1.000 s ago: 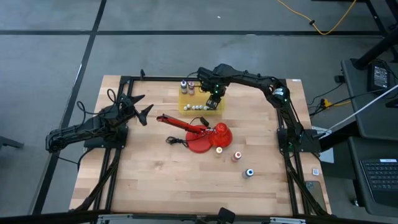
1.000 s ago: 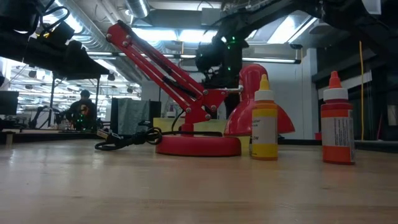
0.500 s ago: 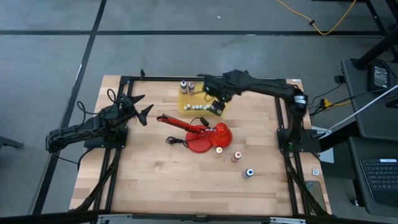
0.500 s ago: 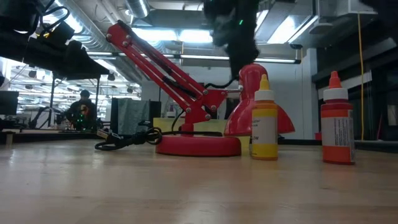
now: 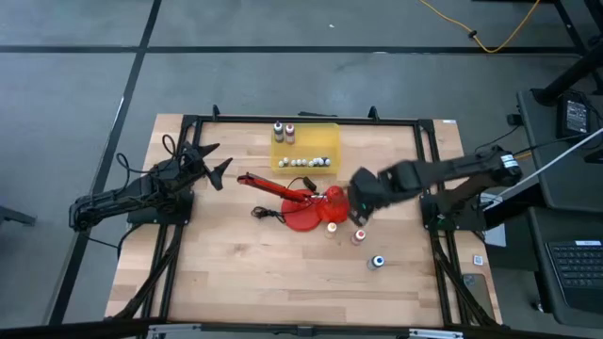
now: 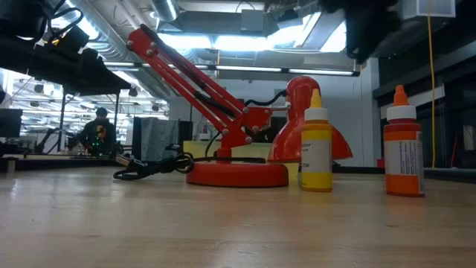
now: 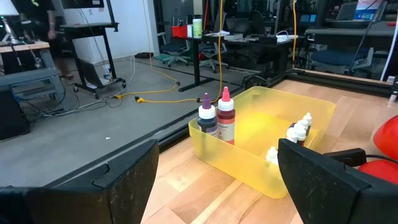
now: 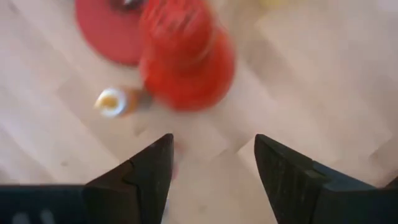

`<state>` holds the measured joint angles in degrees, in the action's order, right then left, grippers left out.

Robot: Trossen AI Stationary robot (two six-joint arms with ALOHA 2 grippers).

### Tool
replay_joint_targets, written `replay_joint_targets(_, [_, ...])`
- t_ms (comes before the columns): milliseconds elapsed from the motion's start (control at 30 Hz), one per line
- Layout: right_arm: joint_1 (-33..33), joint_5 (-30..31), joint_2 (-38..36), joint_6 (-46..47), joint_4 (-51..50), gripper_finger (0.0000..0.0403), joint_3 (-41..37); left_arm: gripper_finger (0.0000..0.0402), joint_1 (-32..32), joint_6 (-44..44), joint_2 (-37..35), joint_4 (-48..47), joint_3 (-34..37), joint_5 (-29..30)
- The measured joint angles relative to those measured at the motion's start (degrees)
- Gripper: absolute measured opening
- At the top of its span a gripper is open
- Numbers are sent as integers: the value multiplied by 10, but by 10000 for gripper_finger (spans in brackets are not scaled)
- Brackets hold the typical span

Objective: Pick & Place food coloring
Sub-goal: Put the blue food coloring bottle into the yellow bin

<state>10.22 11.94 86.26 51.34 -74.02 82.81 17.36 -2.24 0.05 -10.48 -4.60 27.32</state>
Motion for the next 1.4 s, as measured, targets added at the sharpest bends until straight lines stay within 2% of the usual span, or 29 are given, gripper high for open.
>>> replay_joint_targets(300, [131,0,10,192,-7,224,-6,319,0,0,0,0,0,0])
replay_joint_targets(600, [225,-15,55,295,-9,223,-6,319,0,0,0,0,0,0])
replay_joint_targets(767, [246,-20,82,310,-5,223,-15,319,0,0,0,0,0,0])
replay_joint_targets(867, [254,-44,88,324,19,223,-42,319,0,0,0,0,0,0])
replay_joint_targets(1400, [275,-67,88,355,121,223,-114,319,0,0,0,0,0,0])
